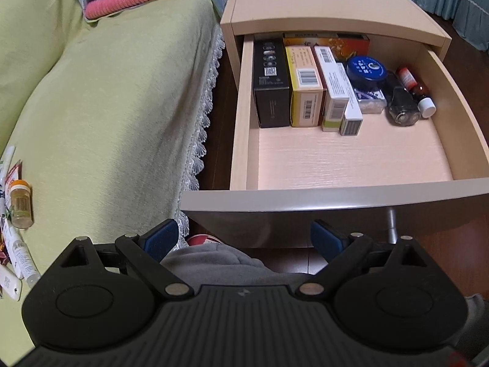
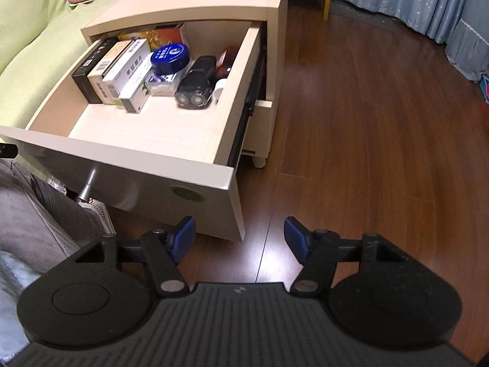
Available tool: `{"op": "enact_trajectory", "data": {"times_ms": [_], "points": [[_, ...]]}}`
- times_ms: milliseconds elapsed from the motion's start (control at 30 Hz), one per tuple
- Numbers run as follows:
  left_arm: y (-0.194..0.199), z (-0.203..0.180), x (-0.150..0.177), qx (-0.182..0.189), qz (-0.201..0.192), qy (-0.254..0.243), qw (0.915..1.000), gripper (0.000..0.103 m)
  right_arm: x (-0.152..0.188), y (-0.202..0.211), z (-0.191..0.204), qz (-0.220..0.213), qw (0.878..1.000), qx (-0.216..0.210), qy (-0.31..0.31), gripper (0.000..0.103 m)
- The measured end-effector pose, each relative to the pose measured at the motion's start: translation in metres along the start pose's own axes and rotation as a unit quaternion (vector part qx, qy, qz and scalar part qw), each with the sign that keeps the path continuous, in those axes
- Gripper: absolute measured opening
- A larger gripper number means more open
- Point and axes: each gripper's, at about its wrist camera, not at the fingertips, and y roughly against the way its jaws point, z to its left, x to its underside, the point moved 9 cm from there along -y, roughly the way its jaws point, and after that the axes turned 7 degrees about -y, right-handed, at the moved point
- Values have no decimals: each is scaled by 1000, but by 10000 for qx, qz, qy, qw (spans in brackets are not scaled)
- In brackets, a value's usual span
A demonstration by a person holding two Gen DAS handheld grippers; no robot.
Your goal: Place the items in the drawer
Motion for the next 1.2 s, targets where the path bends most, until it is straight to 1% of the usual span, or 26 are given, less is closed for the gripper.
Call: {"op": "enact_trajectory", "data": {"times_ms": [167,233,300,367,467,500,567,700,833,1200], "points": [[-12,-3,1,37,100,-68,9999,94,-3,-8,5,14,10000,-12,37,58],[-16,-4,0,60,118,-95,9999,94,-5,-10,6,-1,10000,-14,55,53],[-19,-6,0,105,145,-119,9998,94,-7,-12,8,19,10000,-26,92,46],[-21,-7,1,129,167,-137,9997,92,-8,-14,10,37,9999,-49,123,43],[-22,-7,1,163,174,-132,9996,91,-8,-15,13,32,9999,-62,147,42],[-22,-7,0,171,171,-130,9996,90,-9,-15,13,26,9999,-70,151,39],[-22,-7,0,185,162,-128,9996,89,-9,-15,15,15,9999,-79,145,37],[-22,-7,0,207,145,-112,9996,89,-10,-15,17,-3,9999,-54,144,35],[-23,-7,1,202,132,-110,9996,89,-11,-14,19,-23,9999,-106,109,35],[-21,-8,2,163,100,-105,9998,88,-11,-14,20,-93,9999,-80,89,35]]}}
